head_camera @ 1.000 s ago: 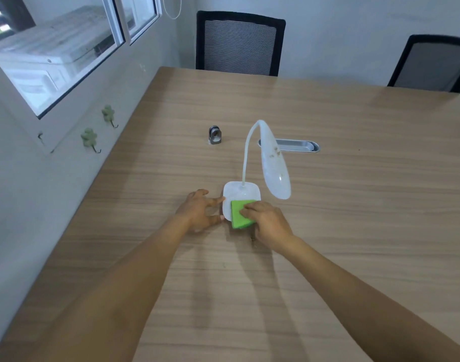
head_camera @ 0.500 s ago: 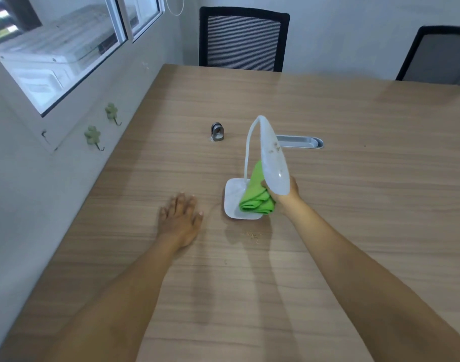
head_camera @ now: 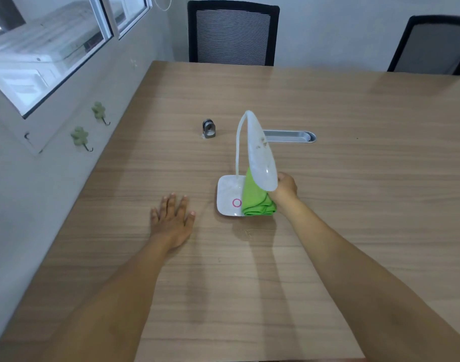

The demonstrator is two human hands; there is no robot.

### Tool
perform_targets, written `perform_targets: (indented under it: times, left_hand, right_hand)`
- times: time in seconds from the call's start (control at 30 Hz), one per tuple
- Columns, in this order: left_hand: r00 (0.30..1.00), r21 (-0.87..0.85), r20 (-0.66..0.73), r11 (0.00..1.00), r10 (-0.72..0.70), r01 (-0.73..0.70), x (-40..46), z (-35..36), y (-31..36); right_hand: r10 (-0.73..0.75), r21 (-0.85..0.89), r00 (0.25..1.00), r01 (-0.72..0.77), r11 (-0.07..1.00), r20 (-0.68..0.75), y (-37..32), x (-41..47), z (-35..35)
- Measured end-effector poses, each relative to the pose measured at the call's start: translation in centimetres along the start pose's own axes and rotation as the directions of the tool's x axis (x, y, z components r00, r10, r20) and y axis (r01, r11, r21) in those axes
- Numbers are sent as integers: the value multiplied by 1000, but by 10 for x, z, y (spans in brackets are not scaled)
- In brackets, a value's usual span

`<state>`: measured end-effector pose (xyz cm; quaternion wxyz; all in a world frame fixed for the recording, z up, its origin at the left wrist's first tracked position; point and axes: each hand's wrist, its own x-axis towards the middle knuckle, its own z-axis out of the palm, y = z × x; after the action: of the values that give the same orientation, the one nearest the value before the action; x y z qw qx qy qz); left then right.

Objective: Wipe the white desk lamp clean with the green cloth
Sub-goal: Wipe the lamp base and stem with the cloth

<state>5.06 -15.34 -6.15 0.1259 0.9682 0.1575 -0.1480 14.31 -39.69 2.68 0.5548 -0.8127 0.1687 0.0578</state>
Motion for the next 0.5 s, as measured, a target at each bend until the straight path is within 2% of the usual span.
perform_targets:
  times: [0.13, 0.23, 0.37, 0.43, 0.5]
  left_hand:
    - [1000, -5, -10, 1000, 0, 0, 0, 0, 0]
    - [1000, -8, -20, 1000, -1, 0, -1, 1, 0]
    - [1000, -16, -30, 1000, -4, 3, -3, 0, 0]
    - [1000, -21, -31, 1000, 0, -1, -3, 0, 1]
    - [999, -27, -37, 1000, 8, -9, -4, -1, -1]
  right_hand:
    - [84, 28, 996, -84, 996, 29, 12, -9, 15]
    - [56, -99, 998, -60, 993, -40, 22, -10, 0]
    - [-111, -270, 990, 85, 959, -82, 12, -31, -10]
    - [-223, -352, 975, 213, 911, 12, 6, -54, 2]
    - [-313, -465, 935, 353, 812, 164, 1, -73, 22]
